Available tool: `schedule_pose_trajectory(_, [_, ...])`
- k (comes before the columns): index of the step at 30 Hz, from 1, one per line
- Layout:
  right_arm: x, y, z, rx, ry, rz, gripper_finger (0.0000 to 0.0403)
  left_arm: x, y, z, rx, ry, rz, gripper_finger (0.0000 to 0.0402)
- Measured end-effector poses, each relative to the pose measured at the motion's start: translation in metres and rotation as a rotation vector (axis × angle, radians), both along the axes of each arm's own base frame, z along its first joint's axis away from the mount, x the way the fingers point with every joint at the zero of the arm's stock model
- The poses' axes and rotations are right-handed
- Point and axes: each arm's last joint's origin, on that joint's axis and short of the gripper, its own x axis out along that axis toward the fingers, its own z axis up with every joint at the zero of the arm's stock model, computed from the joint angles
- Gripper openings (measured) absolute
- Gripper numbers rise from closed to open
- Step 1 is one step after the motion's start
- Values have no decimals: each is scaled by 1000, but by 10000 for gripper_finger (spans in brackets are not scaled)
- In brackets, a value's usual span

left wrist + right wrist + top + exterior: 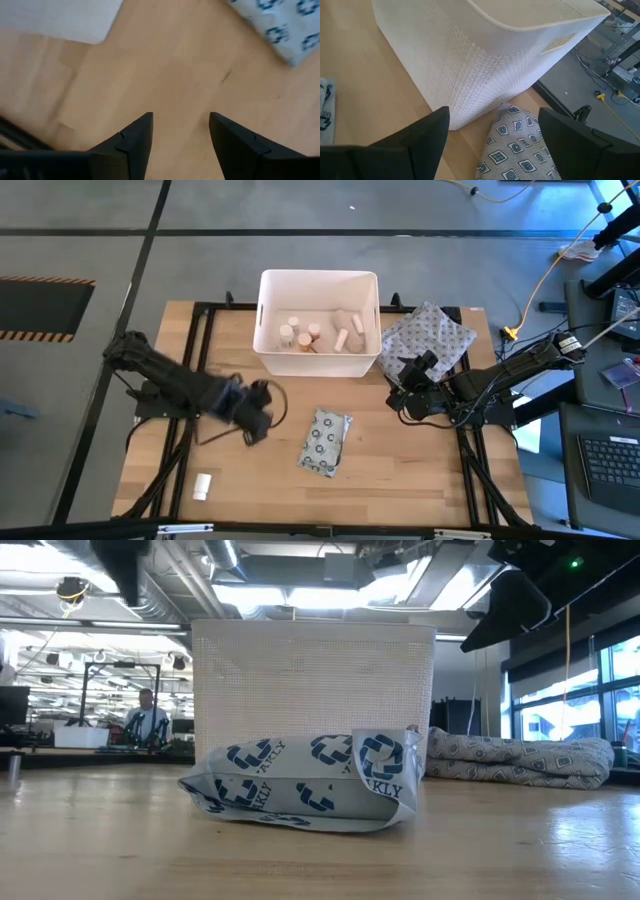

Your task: Pick & place medical supplies in basket/bin

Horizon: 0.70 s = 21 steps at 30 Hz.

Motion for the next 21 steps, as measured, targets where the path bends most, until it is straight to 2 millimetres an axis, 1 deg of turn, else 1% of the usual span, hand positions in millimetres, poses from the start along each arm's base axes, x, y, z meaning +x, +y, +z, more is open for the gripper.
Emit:
schedule_pose_trajectory(3, [0,0,0,0,-1,0,307,-14,-31,-11,5,-100,67,187])
schedule_pose_trajectory(5, [0,0,0,3,-3,-2,307,-25,-51,-15,-18,-178,147,187])
schedule_pose_trajectory(8, [0,0,0,6,-7,-5,307,-44,-76,-27,-80,-202,259,187])
schedule_pose_trajectory(10, [0,0,0,7,-8,-5,307,-54,-89,-37,-131,-139,344,187])
schedule_pose_trajectory(14, [0,0,0,10,-13,-7,307,-65,-104,-55,-239,74,570,187])
schedule_pose_trajectory(16, [0,0,0,20,-27,-14,307,-66,-109,-61,-270,180,645,187])
schedule_pose_trajectory(18, [0,0,0,31,-39,-22,307,-65,-113,-64,-307,246,697,187])
schedule_pose_trajectory(21, [0,0,0,34,-43,-25,307,-61,-120,-67,-362,256,755,187])
